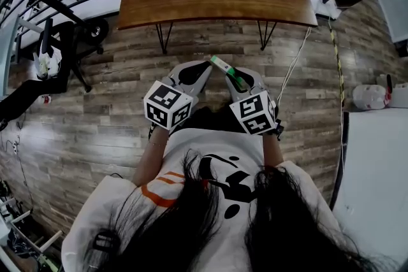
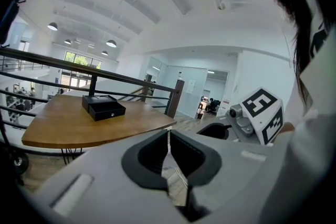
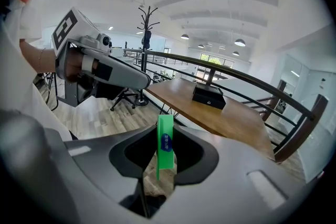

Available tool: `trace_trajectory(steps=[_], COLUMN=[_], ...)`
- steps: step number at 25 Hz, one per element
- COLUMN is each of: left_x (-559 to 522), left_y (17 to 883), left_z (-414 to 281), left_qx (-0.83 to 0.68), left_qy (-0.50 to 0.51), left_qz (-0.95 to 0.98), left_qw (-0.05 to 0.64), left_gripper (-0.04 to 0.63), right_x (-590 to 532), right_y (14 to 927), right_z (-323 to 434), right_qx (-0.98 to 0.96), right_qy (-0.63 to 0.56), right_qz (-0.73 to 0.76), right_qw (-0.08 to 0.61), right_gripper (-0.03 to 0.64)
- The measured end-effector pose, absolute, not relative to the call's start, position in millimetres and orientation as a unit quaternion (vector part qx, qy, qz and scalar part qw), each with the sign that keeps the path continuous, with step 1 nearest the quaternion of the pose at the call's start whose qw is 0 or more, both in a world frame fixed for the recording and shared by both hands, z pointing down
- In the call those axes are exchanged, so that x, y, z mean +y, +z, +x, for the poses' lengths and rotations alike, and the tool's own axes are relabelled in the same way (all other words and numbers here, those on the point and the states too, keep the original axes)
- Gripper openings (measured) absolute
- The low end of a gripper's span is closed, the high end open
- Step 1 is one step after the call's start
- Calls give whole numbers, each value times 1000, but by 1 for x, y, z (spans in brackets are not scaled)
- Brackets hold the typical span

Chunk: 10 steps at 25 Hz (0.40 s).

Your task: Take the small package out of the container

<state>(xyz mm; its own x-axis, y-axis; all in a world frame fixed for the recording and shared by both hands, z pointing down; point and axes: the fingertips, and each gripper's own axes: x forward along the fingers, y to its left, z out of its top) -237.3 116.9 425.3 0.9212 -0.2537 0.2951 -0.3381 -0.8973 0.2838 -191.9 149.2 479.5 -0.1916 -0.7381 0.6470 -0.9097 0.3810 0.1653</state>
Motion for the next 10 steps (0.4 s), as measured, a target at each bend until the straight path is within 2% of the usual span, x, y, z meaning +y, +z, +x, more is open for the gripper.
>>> trace_trajectory(steps=[10], left_x=[110], left_y=[431], left_z=[-246], left_qx=[-171], left_qy=[129], left_qz=[962], left_qw=[170], left_gripper=[2], right_x=[143], right_y=[488], right_z=[-198], right_qx=[-769], right_qy=[127], right_qz=[527], right_qw=[340], right_gripper=[114])
